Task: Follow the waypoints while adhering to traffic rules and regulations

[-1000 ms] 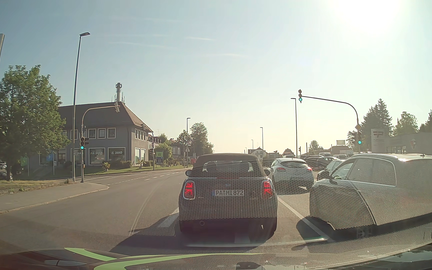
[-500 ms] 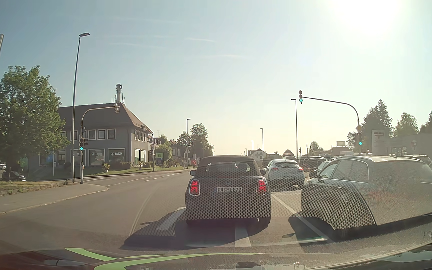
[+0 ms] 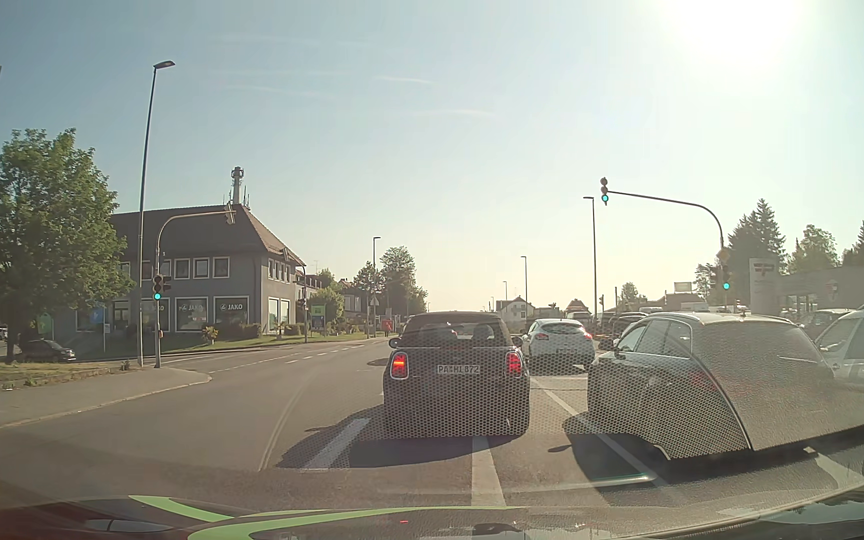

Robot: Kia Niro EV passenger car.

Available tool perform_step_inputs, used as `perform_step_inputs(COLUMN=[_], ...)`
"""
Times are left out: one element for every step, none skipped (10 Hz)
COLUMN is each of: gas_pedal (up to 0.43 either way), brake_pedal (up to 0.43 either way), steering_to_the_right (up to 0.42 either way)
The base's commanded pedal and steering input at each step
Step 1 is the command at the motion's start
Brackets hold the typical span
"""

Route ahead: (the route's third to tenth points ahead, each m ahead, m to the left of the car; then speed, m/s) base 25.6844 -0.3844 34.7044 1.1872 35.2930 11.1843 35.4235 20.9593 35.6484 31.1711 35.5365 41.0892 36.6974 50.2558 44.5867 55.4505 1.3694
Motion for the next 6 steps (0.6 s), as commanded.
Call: perform_step_inputs(gas_pedal=[0.280, 0.280, 0.287, 0.287, 0.287, 0.299], brake_pedal=[0.000, 0.000, 0.000, 0.000, 0.000, 0.000], steering_to_the_right=[-0.005, -0.005, -0.005, -0.005, -0.005, -0.005])
